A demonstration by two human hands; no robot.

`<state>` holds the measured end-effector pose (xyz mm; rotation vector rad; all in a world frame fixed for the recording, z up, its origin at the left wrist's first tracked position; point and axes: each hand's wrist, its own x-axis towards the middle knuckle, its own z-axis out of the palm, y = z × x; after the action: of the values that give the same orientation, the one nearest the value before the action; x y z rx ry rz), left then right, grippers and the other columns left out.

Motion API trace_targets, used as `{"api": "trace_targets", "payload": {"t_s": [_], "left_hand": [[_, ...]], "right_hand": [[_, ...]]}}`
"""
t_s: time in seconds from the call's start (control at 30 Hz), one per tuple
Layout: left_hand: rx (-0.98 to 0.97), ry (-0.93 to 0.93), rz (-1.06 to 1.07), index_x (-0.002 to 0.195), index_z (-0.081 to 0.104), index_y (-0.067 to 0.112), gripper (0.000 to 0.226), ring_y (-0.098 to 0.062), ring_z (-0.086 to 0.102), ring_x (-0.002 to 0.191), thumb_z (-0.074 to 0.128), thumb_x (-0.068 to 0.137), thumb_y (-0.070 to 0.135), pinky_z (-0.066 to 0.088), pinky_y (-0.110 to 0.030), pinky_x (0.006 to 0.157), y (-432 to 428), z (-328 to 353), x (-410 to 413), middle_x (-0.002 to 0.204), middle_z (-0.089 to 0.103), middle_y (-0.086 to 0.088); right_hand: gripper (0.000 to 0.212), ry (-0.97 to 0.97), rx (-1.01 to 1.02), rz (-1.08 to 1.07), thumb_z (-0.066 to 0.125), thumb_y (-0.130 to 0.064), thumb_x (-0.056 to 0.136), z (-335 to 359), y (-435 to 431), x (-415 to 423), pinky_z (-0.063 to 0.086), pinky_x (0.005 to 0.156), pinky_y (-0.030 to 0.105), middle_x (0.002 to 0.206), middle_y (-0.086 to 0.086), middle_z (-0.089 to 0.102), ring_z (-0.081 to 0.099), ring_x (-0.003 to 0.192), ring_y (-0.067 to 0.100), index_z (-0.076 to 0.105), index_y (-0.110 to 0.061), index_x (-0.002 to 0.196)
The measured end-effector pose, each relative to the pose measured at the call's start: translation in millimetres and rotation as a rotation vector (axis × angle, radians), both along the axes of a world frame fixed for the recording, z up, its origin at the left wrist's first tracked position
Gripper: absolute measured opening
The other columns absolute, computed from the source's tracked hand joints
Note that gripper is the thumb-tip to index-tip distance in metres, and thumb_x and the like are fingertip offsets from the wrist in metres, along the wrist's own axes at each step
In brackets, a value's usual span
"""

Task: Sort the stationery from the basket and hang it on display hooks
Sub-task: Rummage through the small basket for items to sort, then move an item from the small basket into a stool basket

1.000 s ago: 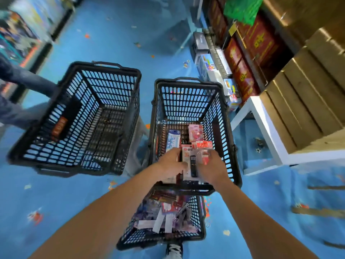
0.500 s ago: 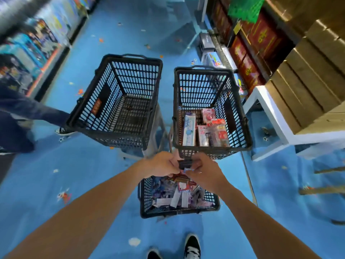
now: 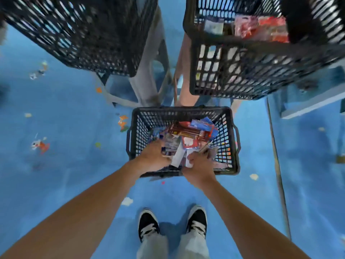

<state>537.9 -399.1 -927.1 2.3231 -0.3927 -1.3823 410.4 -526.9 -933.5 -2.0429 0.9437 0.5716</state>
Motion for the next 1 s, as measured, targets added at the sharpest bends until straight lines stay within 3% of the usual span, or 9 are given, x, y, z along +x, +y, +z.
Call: {"api": "trace_targets", "payload": {"t_s": [0.13, 0.23, 0.33, 0.43, 0.6, 0.7, 0.77, 0.87, 1.0], "left_hand": [[-0.015, -0.079, -0.032, 0.151, 0.041, 0.019, 0.069, -0.024, 0.045, 0.139, 0.076, 0.091, 0.022, 0.036, -0.021, 0.09, -10, -83, 4, 0.153, 0.042, -0.004], [-0.02, -0.14, -0.064, 0.137, 0.053, 0.018, 0.056, -0.032, 0.06, 0.12, 0.077, 0.087, 0.016, 0.051, -0.024, 0.074, -21, -154, 18, 0.135, 0.058, -0.017], [-0.082, -0.242, -0.075, 0.132, 0.052, 0.017, 0.056, -0.024, 0.062, 0.112, 0.079, 0.083, 0.019, 0.056, -0.037, 0.09, -36, -214, 34, 0.126, 0.059, 0.0], [-0.126, -0.347, -0.136, 0.126, 0.056, 0.018, 0.053, -0.031, 0.063, 0.111, 0.077, 0.078, 0.026, 0.055, -0.039, 0.09, -53, -257, 56, 0.119, 0.062, -0.007], [-0.102, -0.485, -0.263, 0.153, 0.039, 0.012, 0.078, -0.029, 0.043, 0.142, 0.079, 0.088, 0.031, 0.039, -0.03, 0.111, -66, -282, 90, 0.154, 0.043, -0.011], [-0.113, -0.474, -0.254, 0.157, 0.033, 0.015, 0.078, -0.027, 0.044, 0.142, 0.076, 0.092, 0.028, 0.039, -0.025, 0.106, -67, -273, 108, 0.158, 0.041, -0.008], [-0.158, -0.522, -0.215, 0.156, 0.035, 0.021, 0.072, -0.024, 0.047, 0.139, 0.071, 0.094, 0.024, 0.039, -0.023, 0.099, -65, -262, 117, 0.156, 0.044, -0.007], [-0.237, -0.582, -0.22, 0.152, 0.041, 0.023, 0.07, -0.021, 0.055, 0.129, 0.072, 0.09, 0.026, 0.044, -0.025, 0.102, -66, -245, 115, 0.146, 0.054, -0.004], [-0.259, -0.477, -0.295, 0.142, 0.05, 0.029, 0.063, -0.016, 0.064, 0.103, 0.077, 0.084, 0.033, 0.055, -0.033, 0.093, -69, -223, 101, 0.119, 0.065, 0.003]], "right_hand": [[0.041, 0.033, -0.122, 0.093, 0.067, -0.019, 0.089, -80, -16, 7, 0.054, 0.086, 0.037, 0.126, 0.012, 0.062, 0.061, 0.116, 0.034, 0.055, -0.011, 0.127], [0.059, -0.038, -0.206, 0.112, 0.074, -0.024, 0.081, -143, -36, 21, 0.051, 0.094, 0.038, 0.131, 0.01, 0.061, 0.058, 0.122, 0.033, 0.052, -0.016, 0.135], [0.067, -0.131, -0.396, 0.223, 0.068, -0.032, 0.084, -200, -60, 45, 0.05, 0.099, 0.047, 0.141, 0.012, 0.053, 0.051, 0.128, 0.038, 0.041, -0.02, 0.144], [0.074, -0.107, -0.54, 0.379, 0.07, -0.04, 0.084, -238, -87, 77, 0.047, 0.103, 0.047, 0.143, 0.012, 0.047, 0.044, 0.134, 0.036, 0.037, -0.016, 0.147], [0.065, 0.044, -0.656, 0.65, 0.065, -0.032, 0.087, -266, -110, 112, 0.047, 0.103, 0.05, 0.138, 0.012, 0.054, 0.051, 0.129, 0.036, 0.038, -0.016, 0.144], [0.049, 0.059, -0.721, 0.674, 0.064, -0.023, 0.087, -254, -116, 120, 0.047, 0.1, 0.048, 0.132, 0.01, 0.058, 0.055, 0.124, 0.034, 0.049, -0.017, 0.133], [0.045, 0.016, -0.774, 0.636, 0.066, -0.023, 0.085, -237, -121, 124, 0.046, 0.101, 0.047, 0.126, 0.009, 0.061, 0.058, 0.12, 0.034, 0.052, -0.018, 0.127], [0.051, -0.095, -0.862, 0.645, 0.065, -0.022, 0.082, -221, -125, 117, 0.039, 0.102, 0.047, 0.129, 0.006, 0.059, 0.054, 0.124, 0.032, 0.051, -0.024, 0.131], [0.055, -0.444, -0.945, 0.773, 0.065, -0.025, 0.083, -213, -119, 107, 0.034, 0.09, 0.039, 0.132, -0.002, 0.055, 0.046, 0.126, 0.024, 0.05, -0.028, 0.136]]}}
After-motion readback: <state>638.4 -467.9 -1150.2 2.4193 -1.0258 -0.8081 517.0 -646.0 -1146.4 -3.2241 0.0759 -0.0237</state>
